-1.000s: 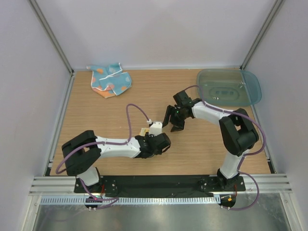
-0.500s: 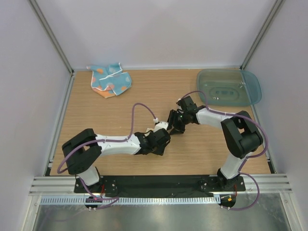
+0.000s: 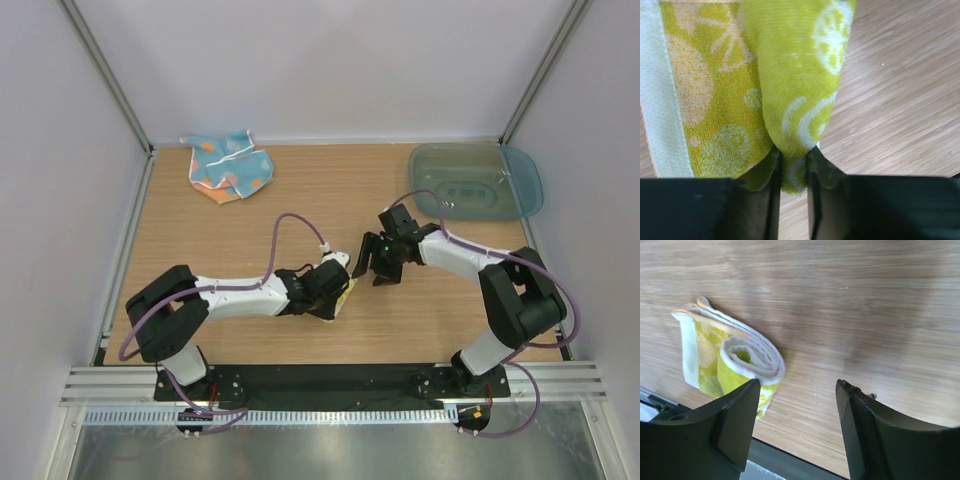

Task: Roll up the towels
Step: Roll the towel

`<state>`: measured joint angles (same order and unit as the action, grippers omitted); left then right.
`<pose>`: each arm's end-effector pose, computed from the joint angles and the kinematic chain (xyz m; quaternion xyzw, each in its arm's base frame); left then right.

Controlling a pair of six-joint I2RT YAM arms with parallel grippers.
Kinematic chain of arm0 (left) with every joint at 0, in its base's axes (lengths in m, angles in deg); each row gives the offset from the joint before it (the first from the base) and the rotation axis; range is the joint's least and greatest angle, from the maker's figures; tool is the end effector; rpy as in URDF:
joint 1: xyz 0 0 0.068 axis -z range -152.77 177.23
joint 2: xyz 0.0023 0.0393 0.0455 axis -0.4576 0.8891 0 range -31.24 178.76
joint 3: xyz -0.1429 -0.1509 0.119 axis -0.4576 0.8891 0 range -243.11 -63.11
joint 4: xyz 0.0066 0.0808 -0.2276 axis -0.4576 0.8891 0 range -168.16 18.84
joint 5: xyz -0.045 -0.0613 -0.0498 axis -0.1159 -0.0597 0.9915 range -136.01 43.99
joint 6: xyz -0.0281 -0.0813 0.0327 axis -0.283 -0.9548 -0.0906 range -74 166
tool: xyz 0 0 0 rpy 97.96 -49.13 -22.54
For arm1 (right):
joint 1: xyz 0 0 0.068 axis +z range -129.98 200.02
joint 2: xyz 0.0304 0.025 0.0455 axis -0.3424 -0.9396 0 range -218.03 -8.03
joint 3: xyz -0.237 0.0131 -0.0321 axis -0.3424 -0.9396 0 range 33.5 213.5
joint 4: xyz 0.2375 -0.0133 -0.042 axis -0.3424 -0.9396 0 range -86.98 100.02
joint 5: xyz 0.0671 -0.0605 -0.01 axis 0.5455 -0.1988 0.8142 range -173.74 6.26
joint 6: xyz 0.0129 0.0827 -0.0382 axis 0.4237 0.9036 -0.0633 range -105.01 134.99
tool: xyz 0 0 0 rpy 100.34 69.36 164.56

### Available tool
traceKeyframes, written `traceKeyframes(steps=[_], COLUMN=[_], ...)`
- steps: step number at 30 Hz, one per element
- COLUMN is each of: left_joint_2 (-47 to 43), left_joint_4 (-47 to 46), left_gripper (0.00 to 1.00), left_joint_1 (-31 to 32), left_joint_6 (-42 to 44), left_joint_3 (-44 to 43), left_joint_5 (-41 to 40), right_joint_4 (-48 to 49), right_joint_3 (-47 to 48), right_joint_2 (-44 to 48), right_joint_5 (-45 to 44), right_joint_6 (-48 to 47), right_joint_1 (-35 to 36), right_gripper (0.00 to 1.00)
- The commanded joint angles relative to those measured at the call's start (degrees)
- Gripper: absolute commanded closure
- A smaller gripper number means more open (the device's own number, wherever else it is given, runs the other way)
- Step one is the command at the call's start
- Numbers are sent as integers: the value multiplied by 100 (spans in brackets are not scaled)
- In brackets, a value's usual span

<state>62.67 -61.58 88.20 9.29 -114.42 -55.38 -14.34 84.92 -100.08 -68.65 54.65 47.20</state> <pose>0.1674 -0.2738 0.1016 0.1807 0.9439 -0.1476 0.2336 0.2588 0.1571 0.1033 0.0769 0.9652 0.2252 0.1086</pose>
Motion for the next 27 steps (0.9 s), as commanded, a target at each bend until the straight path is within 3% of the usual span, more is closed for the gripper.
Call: traceKeyframes(steps=[1,7,10,17,27], left_joint_2=[295,163,-91,-347,-92], left_joint_4=[645,269,-284,-954,-1288], left_gripper=[84,94,87,84,85], left_joint_1=[-15,-198,-471,-1105,-1395], left_joint_6=[199,375,305,173,208], left_joint_3=[130,305,708,1237,1308], left_joint_5=[399,901,1804,2685,3292], right_joint_4=[-96,912,1685,3516,5046], right_joint_3=[132,-193,-737,-2240,-2567], right_joint_2=[634,1452,1603,1480,566], right_joint_5=[-437,160,827,1540,1769], right_joint_6=[-2,129,314,956,1334], right_joint_1=[-133,-266,-274,-266,-82], right_gripper=[30,27,28,34,34])
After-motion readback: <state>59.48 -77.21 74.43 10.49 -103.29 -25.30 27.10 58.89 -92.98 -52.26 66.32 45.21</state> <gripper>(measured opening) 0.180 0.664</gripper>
